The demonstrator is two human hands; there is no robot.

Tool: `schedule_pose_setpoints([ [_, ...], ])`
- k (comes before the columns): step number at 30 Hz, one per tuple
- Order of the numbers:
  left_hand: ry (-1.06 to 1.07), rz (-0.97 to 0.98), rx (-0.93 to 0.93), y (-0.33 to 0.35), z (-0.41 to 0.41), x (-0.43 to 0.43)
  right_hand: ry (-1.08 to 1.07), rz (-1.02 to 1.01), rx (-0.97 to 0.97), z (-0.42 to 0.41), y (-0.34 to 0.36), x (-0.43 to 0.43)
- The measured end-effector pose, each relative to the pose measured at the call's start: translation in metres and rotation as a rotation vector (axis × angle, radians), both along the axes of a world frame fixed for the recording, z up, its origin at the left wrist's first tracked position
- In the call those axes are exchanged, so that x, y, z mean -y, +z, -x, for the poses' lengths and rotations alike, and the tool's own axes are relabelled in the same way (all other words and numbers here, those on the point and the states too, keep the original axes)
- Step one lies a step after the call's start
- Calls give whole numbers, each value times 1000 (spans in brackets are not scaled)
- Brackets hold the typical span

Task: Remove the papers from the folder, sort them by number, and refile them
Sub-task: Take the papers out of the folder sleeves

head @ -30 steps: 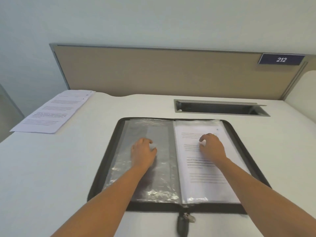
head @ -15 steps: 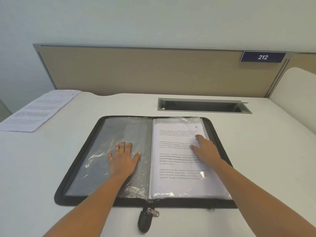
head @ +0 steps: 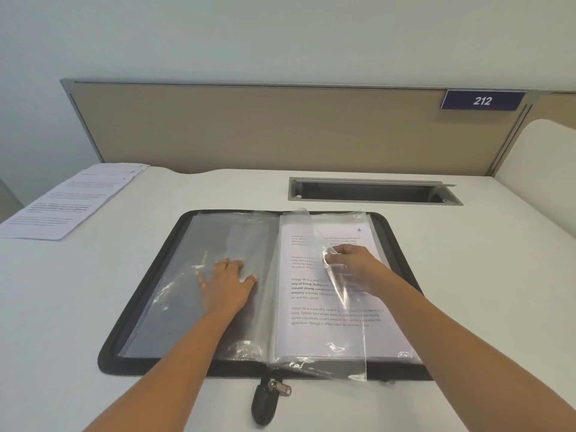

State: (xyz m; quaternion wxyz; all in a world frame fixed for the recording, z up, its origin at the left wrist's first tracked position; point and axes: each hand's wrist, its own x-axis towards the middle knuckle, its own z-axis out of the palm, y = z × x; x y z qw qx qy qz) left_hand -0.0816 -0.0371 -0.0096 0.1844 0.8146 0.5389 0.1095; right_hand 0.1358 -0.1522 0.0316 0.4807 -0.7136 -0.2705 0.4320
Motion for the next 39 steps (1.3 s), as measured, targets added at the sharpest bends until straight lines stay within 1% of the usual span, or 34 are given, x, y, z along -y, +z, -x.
schedule_pose_setpoints([
  [1, 13, 39, 80, 7, -4, 1, 7, -42, -121, 4, 3, -2],
  [2, 28, 105, 204, 17, -8, 3, 17, -85, -210, 8, 6, -5],
  [4, 52, 288, 471, 40, -17, 8, 31, -157, -338, 16, 11, -10],
  [5, 57, 383, 558, 51, -21, 11, 43, -190, -399, 21, 12, -12],
  [6, 57, 466, 596, 61, -24, 14, 63, -217, -450, 26, 14, -14],
  [7, 49, 529, 596, 69, -26, 17, 87, -241, -489, 32, 15, -17],
  [9, 19, 595, 566, 78, -27, 20, 139, -281, -541, 44, 17, -22],
  [14, 2, 592, 590, 83, -31, 17, 209, -305, -564, 67, 17, -32],
  [16, 24, 589, 606, 79, -31, 13, 192, -316, -585, 72, 15, -32],
  [18, 53, 593, 605, 71, -29, 12, 130, -343, -607, 72, 12, -32],
  [21, 38, 555, 485, 56, -29, 16, 24, -372, -636, 65, 6, -30],
  [25, 32, 531, 418, 38, -33, 22, -1, -387, -621, 59, 3, -24],
  [27, 84, 484, 419, 31, -31, 17, -21, -378, -572, 56, 3, -21],
  [28, 109, 467, 432, 30, -29, 12, -40, -362, -515, 54, 3, -20],
  [33, 199, 367, 476, 32, 1, -23, -80, -216, 25, 43, -8, -10],
  [36, 269, 317, 458, 36, 29, -46, -81, -179, 271, 33, -21, -4],
  [39, 374, 241, 381, 35, 57, -70, -49, -146, 475, 26, -30, -2],
])
